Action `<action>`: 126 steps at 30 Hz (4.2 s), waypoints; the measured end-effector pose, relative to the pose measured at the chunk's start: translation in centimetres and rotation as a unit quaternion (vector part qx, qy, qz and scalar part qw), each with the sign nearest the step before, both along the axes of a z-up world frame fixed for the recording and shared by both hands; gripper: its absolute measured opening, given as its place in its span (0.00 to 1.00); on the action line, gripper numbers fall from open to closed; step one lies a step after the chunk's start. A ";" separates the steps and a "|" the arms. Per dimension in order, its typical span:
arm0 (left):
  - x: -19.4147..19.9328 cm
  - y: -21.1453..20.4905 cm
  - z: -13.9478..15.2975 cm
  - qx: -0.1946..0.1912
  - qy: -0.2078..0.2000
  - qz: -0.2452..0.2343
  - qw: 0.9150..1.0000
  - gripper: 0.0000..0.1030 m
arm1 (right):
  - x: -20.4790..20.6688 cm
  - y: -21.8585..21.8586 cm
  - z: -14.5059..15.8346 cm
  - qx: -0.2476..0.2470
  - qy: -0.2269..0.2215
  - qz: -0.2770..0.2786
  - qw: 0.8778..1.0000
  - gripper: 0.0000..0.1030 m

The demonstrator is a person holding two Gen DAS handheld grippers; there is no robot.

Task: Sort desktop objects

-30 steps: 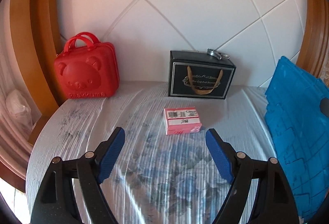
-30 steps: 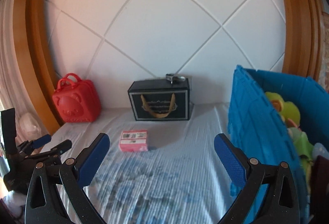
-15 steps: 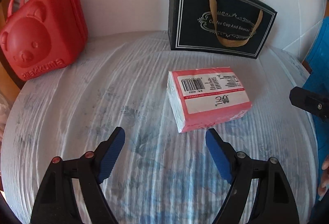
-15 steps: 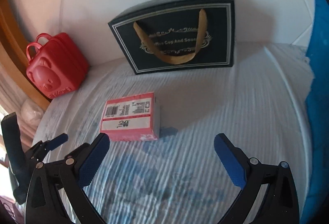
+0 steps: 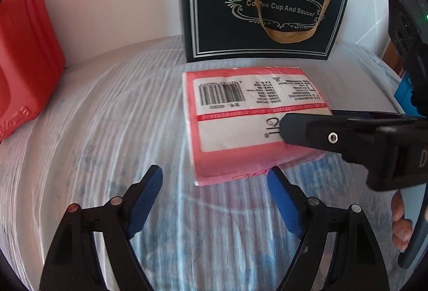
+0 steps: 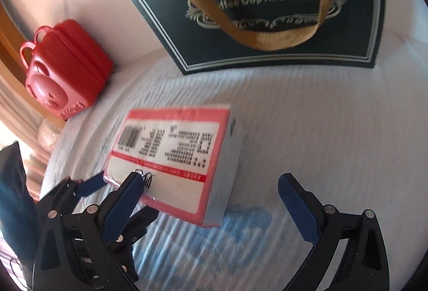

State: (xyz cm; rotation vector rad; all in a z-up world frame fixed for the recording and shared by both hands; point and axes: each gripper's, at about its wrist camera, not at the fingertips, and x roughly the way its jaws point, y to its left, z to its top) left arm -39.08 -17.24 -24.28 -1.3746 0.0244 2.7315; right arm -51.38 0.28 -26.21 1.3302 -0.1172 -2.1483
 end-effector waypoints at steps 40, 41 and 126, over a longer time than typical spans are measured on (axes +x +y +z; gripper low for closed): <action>-1.5 1.2 8.3 -0.032 0.092 -0.069 0.993 0.56 | -2.4 0.5 8.6 -0.026 0.056 0.037 0.997 0.63; -0.9 1.3 9.3 -0.032 0.099 -0.069 0.992 0.56 | -1.9 0.8 9.7 -0.029 0.062 0.036 0.997 0.63; 20.1 46.7 38.4 0.033 0.208 -0.176 0.962 0.78 | 18.8 54.2 39.6 0.087 0.235 -0.247 0.936 1.00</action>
